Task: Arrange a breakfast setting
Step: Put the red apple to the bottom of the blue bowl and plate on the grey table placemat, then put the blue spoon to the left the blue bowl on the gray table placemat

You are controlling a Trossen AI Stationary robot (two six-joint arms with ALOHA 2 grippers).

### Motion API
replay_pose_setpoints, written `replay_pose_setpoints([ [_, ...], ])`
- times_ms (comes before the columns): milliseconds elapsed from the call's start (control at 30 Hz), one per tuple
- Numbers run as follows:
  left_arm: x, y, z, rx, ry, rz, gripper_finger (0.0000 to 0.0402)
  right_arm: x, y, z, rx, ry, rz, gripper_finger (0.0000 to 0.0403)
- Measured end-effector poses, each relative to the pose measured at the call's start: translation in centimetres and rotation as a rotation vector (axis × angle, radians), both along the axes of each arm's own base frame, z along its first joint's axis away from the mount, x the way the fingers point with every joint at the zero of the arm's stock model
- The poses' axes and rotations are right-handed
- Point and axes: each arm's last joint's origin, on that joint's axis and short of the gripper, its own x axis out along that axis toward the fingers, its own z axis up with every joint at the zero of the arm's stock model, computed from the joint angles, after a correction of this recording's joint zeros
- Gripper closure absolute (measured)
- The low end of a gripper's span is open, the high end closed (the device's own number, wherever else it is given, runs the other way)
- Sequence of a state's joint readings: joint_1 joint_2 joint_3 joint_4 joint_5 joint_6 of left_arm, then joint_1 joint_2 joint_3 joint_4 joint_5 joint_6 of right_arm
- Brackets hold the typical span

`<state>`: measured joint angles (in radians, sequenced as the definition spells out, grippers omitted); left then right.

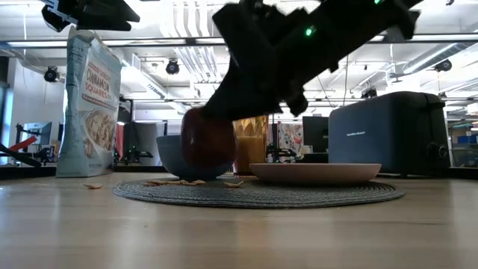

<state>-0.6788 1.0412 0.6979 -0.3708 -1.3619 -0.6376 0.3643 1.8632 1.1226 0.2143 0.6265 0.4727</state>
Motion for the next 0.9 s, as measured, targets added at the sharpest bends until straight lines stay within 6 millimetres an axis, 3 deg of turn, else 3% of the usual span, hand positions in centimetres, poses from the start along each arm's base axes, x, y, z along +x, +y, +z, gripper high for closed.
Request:
replay_pose_setpoints([
  [367, 0.0, 0.0, 0.0, -0.001, 0.001, -0.001, 0.0202, 0.2, -1.3, -0.4, 0.047, 0.017, 0.002, 0.0194],
  [600, 0.0, 0.0, 0.0, 0.000, 0.002, -0.001, 0.0202, -0.3, -1.5, 2.1, 0.021, -0.020, 0.025, 0.0187],
  [900, 0.0, 0.0, 0.0, -0.007, -0.005, -0.001, 0.0202, -2.1, -2.8, 4.4, -0.019, 0.080, 0.013, 0.0186],
])
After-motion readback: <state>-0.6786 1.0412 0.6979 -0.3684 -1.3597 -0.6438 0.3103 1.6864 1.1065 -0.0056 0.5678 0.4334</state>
